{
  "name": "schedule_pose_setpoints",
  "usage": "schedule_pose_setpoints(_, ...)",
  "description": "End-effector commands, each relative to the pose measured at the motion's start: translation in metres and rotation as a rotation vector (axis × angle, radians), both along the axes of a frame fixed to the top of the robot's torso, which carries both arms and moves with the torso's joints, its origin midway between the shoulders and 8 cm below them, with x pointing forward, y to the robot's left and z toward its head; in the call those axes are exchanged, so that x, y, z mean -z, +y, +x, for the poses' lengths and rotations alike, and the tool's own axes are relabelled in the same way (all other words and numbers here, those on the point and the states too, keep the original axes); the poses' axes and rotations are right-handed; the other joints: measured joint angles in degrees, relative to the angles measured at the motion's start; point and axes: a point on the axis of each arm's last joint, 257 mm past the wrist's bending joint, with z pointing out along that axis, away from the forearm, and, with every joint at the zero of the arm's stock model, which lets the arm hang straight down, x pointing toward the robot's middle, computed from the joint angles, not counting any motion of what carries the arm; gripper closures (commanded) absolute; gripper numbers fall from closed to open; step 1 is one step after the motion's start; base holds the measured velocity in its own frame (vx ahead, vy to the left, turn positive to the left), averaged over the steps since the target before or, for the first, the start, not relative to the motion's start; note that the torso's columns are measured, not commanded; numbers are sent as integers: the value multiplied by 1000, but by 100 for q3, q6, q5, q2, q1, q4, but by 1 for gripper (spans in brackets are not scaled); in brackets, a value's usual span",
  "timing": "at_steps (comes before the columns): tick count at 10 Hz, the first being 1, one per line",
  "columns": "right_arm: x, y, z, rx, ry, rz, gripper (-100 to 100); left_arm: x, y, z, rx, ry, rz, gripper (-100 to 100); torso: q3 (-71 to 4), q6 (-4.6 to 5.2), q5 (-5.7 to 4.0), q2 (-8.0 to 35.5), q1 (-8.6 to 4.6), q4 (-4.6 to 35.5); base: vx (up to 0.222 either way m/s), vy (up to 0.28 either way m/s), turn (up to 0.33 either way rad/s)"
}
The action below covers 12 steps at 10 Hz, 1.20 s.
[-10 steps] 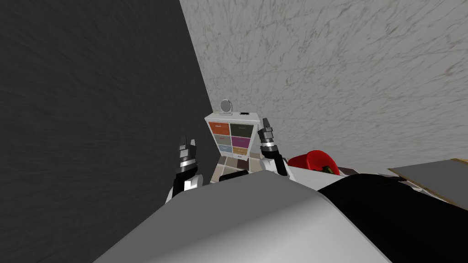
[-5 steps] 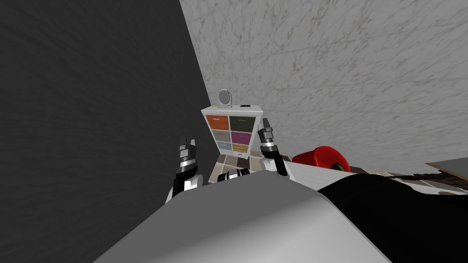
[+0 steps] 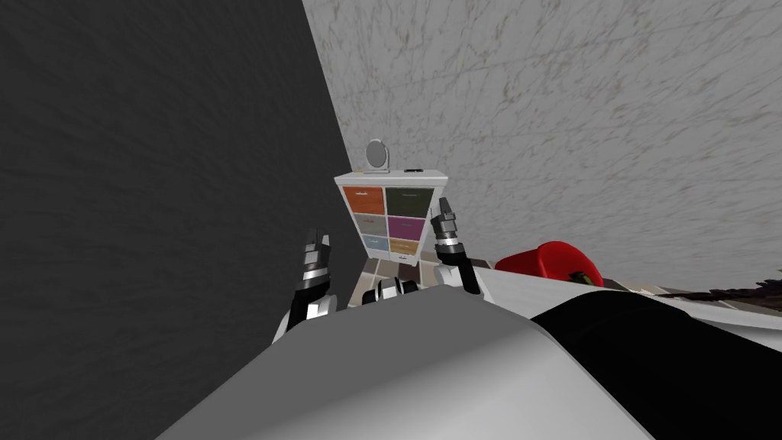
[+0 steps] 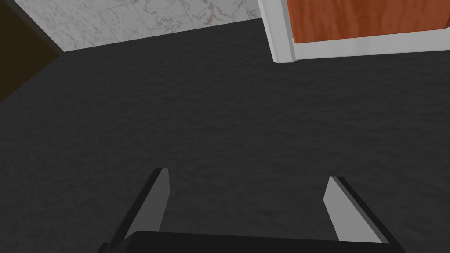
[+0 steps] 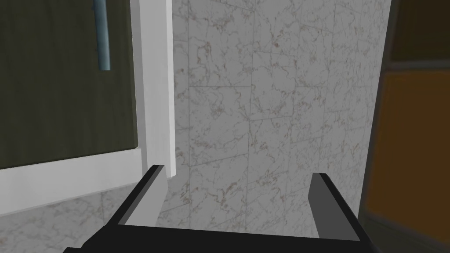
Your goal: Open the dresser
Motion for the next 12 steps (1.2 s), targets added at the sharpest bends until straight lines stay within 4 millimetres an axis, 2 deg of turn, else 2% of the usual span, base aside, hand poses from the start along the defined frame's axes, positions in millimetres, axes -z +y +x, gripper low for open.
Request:
schedule_pose_setpoints(1,0,0,0,0,0,0,0,18,-5,7,28,35,24,-100,2,1,-3,4,-11,3,89,42,-18)
schedule_pose_setpoints(12,0,0,0,0,0,0,0,107,-15,31,82,197,8,-100,3,0,-2,8,-5,4,76,15,-20)
